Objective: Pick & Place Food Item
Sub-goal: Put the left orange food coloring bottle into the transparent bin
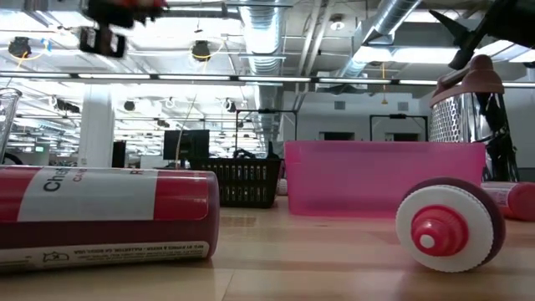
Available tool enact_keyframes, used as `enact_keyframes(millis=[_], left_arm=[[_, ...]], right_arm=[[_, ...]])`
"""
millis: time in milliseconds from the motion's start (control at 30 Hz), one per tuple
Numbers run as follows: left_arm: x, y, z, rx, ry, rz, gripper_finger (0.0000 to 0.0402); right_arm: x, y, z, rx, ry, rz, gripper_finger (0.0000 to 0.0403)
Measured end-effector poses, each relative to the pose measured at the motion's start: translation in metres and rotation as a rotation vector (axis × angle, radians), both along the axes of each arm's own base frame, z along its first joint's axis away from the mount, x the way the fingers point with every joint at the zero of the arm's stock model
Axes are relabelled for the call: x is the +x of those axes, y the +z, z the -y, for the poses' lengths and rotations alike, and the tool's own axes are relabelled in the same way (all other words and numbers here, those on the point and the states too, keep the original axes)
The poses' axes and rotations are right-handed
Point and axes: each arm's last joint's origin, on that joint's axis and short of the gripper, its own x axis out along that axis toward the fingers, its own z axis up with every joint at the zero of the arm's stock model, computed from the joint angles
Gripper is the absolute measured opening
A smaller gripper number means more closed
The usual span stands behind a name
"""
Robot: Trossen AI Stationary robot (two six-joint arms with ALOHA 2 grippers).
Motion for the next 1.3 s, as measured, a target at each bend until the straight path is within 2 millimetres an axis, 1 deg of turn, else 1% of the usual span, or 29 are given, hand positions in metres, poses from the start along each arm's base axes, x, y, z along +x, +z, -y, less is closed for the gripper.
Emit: enact_keyframes(millis=[100, 233, 333, 400, 467, 667, 833, 1033, 1200, 1300], left_arm=[[-0.014, 0.010, 0.024, -0.095, -0.115, 0.028, 0.0109], [-0.034, 0.014, 0.055, -0.193, -0.240, -0.026, 0.0109], [-0.047, 0.006, 0.076, -0.201, -0.301, -0.148, 0.0109], [-0.055, -0.005, 0.087, -0.164, -0.329, -0.262, 0.0109], [-0.060, -0.016, 0.094, -0.100, -0.330, -0.371, 0.0109], [-0.059, -0.048, 0.100, 0.120, -0.250, -0.593, 0.0109], [-0.055, -0.068, 0.103, 0.288, -0.248, -0.702, 0.0109], [-0.046, -0.082, 0.108, 0.425, -0.251, -0.689, 0.0109], [-0.042, -0.088, 0.109, 0.499, -0.235, -0.681, 0.0139], [-0.041, -0.090, 0.110, 0.514, -0.245, -0.683, 0.0142]], right_arm=[[0.000, 0.000, 0.000, 0.010, 0.007, 0.008, 0.0235], [-0.001, 0.001, 0.000, 0.015, 0.003, 0.013, 0.0235], [-0.002, 0.003, 0.001, 0.025, -0.010, 0.019, 0.0235], [-0.002, 0.005, 0.001, 0.022, -0.020, 0.020, 0.0235], [-0.003, 0.008, 0.001, 0.015, -0.026, 0.019, 0.0235], [-0.005, 0.014, 0.001, 0.005, -0.037, 0.025, 0.0235], [-0.006, 0.018, 0.002, 0.004, -0.053, 0.026, 0.0235], [-0.006, 0.024, 0.002, -0.013, -0.063, -0.011, 0.0235], [-0.006, 0.025, 0.002, -0.009, -0.069, -0.023, 0.0235], [-0.006, 0.025, 0.002, -0.009, -0.069, -0.023, 0.0235]])
